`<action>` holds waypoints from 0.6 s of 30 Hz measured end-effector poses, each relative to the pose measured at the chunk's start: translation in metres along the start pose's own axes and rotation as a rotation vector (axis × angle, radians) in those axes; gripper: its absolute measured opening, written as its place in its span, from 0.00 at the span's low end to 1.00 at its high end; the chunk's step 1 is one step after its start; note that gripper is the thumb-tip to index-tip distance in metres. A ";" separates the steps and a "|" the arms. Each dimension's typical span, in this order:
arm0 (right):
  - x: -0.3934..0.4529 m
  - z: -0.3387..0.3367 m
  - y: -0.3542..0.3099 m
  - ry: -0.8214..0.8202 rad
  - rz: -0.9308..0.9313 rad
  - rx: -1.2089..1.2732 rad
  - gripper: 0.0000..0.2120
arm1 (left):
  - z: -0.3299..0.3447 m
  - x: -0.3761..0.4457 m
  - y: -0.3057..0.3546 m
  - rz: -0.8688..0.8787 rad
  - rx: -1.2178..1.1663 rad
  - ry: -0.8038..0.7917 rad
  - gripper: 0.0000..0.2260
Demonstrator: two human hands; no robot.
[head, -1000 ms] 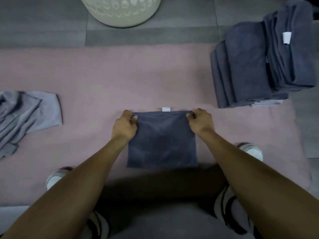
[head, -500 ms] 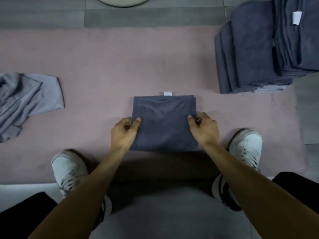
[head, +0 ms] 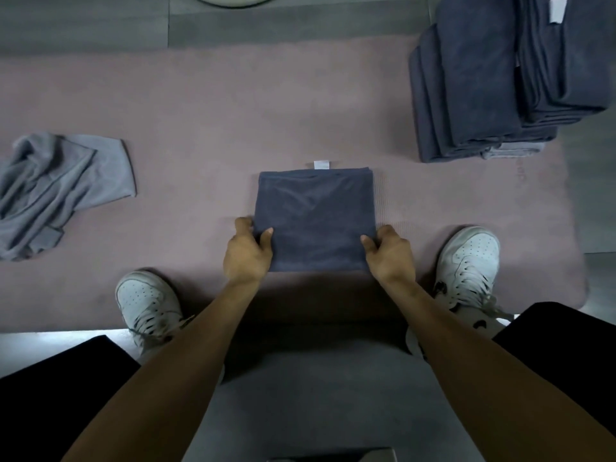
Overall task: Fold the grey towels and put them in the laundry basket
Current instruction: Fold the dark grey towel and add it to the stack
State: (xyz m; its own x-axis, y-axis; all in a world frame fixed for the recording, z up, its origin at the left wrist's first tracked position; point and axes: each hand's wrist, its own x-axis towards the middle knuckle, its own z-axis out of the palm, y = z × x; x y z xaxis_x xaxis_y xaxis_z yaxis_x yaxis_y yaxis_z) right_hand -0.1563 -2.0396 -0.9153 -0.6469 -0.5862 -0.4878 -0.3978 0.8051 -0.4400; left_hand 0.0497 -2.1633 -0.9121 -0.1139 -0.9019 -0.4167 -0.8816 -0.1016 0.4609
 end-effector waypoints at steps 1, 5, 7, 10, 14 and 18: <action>0.001 -0.001 -0.001 0.022 -0.030 -0.032 0.12 | 0.000 -0.001 0.002 0.098 0.081 0.055 0.18; 0.009 -0.003 -0.015 0.090 -0.169 -0.105 0.17 | 0.013 0.005 0.006 0.527 0.402 0.090 0.26; 0.011 0.000 -0.024 0.137 -0.240 -0.153 0.24 | 0.023 0.013 0.016 0.625 0.510 0.016 0.28; 0.013 0.007 -0.037 0.110 -0.454 -0.388 0.31 | 0.039 0.027 0.029 0.717 0.614 -0.122 0.30; 0.044 0.018 -0.036 -0.096 -0.708 -0.631 0.31 | 0.049 0.048 0.022 0.677 0.616 -0.099 0.32; 0.067 0.019 -0.022 -0.070 -0.581 -0.629 0.37 | 0.050 0.050 0.014 0.481 0.513 0.016 0.33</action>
State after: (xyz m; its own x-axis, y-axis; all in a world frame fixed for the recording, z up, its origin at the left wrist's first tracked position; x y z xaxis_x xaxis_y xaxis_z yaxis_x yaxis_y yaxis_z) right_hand -0.1789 -2.0982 -0.9531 -0.1952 -0.9088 -0.3687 -0.9538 0.2635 -0.1446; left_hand 0.0086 -2.1892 -0.9658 -0.5418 -0.8037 -0.2462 -0.8405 0.5170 0.1619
